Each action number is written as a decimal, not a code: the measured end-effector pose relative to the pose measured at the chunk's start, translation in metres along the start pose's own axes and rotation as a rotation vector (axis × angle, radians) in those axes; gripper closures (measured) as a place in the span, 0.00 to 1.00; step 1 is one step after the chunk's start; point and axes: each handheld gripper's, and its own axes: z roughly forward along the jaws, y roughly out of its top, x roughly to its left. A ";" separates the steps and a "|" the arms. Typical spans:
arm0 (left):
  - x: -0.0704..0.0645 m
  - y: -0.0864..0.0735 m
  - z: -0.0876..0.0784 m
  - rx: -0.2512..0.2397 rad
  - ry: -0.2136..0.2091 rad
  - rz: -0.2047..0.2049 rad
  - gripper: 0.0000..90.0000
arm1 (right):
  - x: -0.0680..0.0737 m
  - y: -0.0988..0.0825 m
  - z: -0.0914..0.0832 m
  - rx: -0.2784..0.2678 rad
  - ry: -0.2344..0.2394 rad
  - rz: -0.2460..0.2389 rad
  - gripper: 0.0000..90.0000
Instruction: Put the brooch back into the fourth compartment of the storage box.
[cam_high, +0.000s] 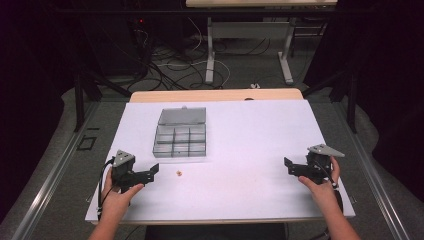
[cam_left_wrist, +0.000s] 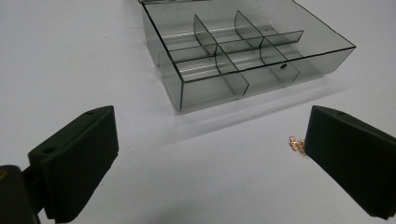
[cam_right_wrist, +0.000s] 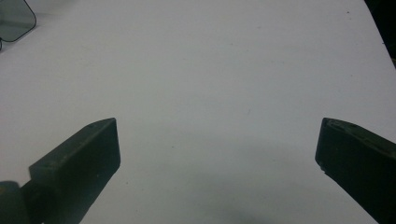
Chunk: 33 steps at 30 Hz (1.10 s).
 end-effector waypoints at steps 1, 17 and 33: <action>0.000 0.000 0.000 0.004 -0.001 -0.001 0.04 | 0.000 0.001 -0.001 0.000 0.004 -0.004 0.00; -0.014 0.008 0.003 0.046 -0.064 -0.013 0.18 | 0.008 0.002 -0.002 -0.024 0.034 -0.005 0.00; -0.031 0.020 0.015 0.100 -0.075 -0.008 0.28 | 0.011 0.000 -0.003 -0.015 0.042 -0.009 0.00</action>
